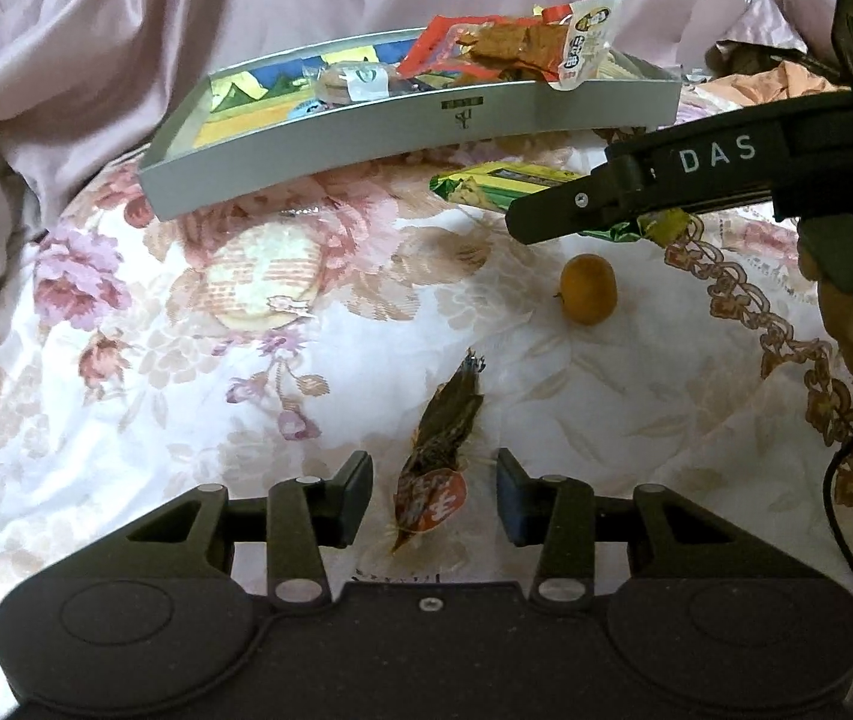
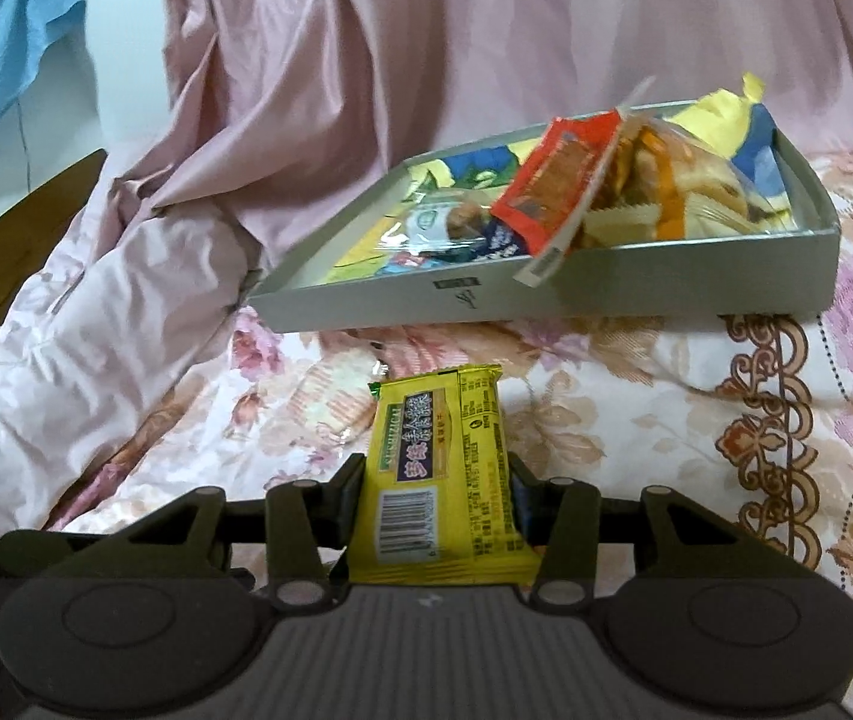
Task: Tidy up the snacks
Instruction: 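Lift the yellow candy bar with the right tool while the left tool closes on the brown candy, then lift the brown candy and yellow candy bar and carry both over the grey tray, then open both tools to drop the yellow bar and brown candy into the tray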
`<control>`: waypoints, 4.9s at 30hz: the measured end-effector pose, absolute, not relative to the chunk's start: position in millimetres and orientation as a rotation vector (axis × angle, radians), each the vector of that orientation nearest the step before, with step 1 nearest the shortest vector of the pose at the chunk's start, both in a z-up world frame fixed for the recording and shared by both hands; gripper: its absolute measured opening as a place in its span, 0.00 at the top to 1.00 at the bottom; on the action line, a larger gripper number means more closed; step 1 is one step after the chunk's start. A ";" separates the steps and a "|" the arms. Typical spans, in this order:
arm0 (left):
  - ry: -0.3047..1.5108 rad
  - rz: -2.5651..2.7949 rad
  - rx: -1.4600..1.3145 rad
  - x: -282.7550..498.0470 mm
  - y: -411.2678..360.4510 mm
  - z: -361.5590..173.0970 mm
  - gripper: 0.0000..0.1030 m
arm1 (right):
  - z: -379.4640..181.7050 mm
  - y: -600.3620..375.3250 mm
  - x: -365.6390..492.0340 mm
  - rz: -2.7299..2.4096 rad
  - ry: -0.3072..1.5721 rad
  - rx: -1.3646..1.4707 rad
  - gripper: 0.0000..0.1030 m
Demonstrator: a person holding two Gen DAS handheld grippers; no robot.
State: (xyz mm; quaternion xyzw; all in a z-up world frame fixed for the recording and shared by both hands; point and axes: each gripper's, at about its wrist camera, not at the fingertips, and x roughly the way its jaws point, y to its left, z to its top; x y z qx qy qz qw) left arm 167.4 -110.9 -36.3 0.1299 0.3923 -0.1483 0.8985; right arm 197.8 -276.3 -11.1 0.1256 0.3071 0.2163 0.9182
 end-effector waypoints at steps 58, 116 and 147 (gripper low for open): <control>0.677 -0.209 0.358 168.2 -109.7 -36.7 0.88 | -0.4 -267.3 175.7 0.421 0.521 0.146 0.50; 0.496 -0.007 0.322 347.8 -134.8 60.6 0.88 | 9.4 -226.6 262.6 0.161 0.048 -0.183 0.50; 0.522 0.116 0.024 348.2 -104.0 62.0 0.02 | 3.6 -220.0 262.0 0.172 0.068 -0.222 0.05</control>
